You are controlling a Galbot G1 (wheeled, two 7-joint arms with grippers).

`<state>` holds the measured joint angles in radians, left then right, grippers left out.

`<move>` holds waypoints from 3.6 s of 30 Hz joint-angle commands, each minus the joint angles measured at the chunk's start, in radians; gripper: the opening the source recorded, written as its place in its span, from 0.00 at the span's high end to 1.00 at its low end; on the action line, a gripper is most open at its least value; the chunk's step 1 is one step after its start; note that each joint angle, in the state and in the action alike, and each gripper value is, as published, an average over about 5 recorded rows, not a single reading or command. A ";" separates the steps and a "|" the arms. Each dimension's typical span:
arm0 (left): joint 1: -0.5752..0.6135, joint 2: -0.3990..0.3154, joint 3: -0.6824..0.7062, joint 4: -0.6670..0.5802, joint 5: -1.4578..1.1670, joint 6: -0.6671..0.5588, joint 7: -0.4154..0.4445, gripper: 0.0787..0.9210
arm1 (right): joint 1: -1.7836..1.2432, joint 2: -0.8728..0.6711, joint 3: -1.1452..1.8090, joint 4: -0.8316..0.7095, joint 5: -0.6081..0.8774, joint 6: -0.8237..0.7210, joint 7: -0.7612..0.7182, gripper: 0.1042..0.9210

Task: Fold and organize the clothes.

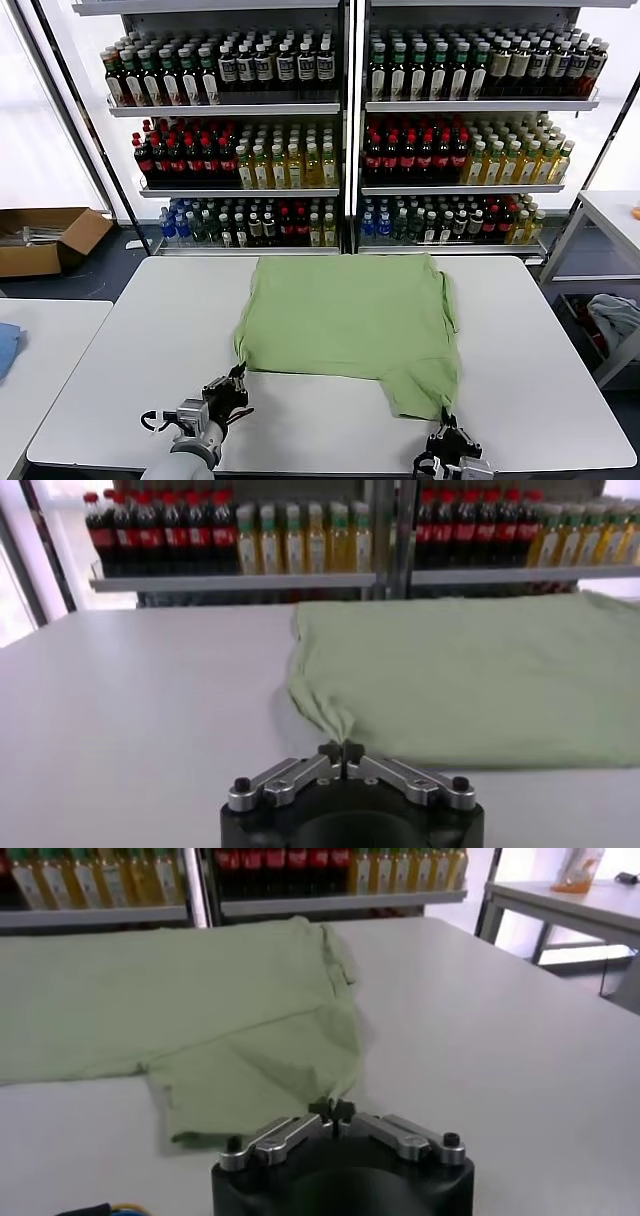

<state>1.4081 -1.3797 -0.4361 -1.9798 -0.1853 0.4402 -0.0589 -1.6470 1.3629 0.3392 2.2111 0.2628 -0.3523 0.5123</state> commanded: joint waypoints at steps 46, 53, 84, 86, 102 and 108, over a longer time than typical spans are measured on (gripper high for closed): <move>-0.501 0.013 0.094 0.509 -0.120 -0.175 -0.022 0.99 | 0.826 -0.063 -0.061 -0.590 0.065 -0.109 -0.115 1.00; -0.519 0.010 0.101 0.547 -0.087 -0.155 -0.023 0.97 | 0.860 -0.031 -0.077 -0.683 0.045 -0.183 -0.141 0.94; -0.374 0.049 0.073 0.309 -0.074 -0.041 -0.045 0.12 | 0.631 -0.031 0.012 -0.387 0.135 -0.226 -0.028 0.12; -0.370 0.050 0.073 0.302 -0.072 -0.037 -0.046 0.12 | 0.612 -0.041 0.019 -0.369 0.135 -0.226 -0.028 0.12; -0.372 0.058 0.070 0.350 -0.066 -0.028 -0.046 0.12 | 0.566 -0.057 0.060 -0.416 0.138 -0.224 -0.011 0.12; -0.380 0.057 0.074 0.368 -0.067 -0.026 -0.046 0.12 | 0.576 -0.057 0.066 -0.447 0.147 -0.222 -0.009 0.12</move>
<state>1.0278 -1.3231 -0.3638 -1.6262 -0.2524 0.4107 -0.1053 -1.0505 1.3133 0.3966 1.7728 0.4094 -0.5738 0.4999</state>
